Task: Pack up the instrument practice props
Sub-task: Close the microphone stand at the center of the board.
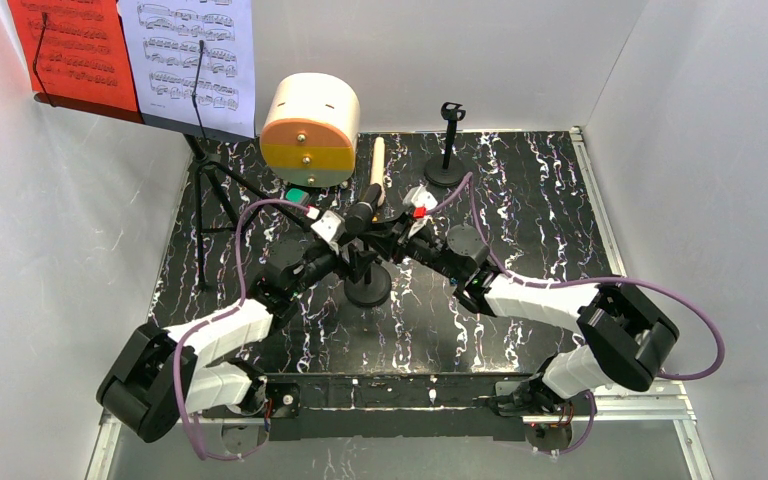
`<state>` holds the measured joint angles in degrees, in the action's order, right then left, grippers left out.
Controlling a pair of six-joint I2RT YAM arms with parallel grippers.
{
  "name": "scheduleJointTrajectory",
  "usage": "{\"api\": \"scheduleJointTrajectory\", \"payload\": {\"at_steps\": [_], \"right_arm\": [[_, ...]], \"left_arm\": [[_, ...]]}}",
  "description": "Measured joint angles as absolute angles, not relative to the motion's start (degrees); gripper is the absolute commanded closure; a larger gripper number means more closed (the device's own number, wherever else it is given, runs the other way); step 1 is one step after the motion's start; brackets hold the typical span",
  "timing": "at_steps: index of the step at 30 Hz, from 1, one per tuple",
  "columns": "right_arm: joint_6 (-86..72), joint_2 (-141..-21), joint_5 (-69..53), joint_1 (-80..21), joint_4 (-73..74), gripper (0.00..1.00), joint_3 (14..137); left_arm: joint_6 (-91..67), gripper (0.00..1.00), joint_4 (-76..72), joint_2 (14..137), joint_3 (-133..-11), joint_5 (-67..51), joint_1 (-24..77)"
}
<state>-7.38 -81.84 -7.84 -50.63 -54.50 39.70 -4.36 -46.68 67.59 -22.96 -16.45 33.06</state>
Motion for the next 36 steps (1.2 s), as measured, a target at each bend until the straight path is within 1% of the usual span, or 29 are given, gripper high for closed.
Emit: {"api": "scheduleJointTrajectory", "payload": {"at_steps": [1,2,3,4,11,17,22,27,30,36], "right_arm": [[-7.0,-81.8,-7.9,-50.6,-54.6,0.99,39.4],[-6.6,-81.8,-8.0,-50.6,-54.5,0.99,39.0],[-6.3,-81.8,-7.9,-50.6,-54.4,0.99,38.7],[-5.9,-81.8,-7.9,-50.6,-54.1,0.99,38.2],[-3.5,-81.9,-7.6,-50.7,-52.9,0.99,35.6],[-0.1,-81.8,-5.1,-50.6,-53.1,0.99,33.0],[1.8,-81.8,-2.9,-50.8,-55.1,0.99,30.7],[2.2,-81.2,-0.6,-50.8,-57.4,0.99,28.9],[2.5,-80.9,0.3,-50.8,-58.0,0.99,28.3],[3.4,-81.0,1.5,-51.2,-58.1,0.99,28.3]], "left_arm": [[-4.3,0.25,-46.4,67.3,-22.9,-15.9,33.0],[-4.2,0.12,-46.2,67.0,-22.9,-15.5,33.0],[-4.3,0.03,-46.1,66.6,-22.9,-15.4,33.0],[-4.2,0.02,-46.1,66.2,-22.9,-15.4,33.0],[-4.3,0.02,-45.3,63.0,-21.7,-14.9,33.1],[-5.3,0.02,-43.9,60.4,-20.7,-13.6,33.1],[-12.0,0.02,-43.8,58.4,-20.7,-11.3,33.1],[-19.5,0.02,-43.0,57.8,-20.4,-12.0,33.1],[-21.6,0.02,-39.9,55.7,-20.5,-13.5,33.1],[-20.3,0.02,-25.5,47.9,-25.6,-13.8,33.1]]}}
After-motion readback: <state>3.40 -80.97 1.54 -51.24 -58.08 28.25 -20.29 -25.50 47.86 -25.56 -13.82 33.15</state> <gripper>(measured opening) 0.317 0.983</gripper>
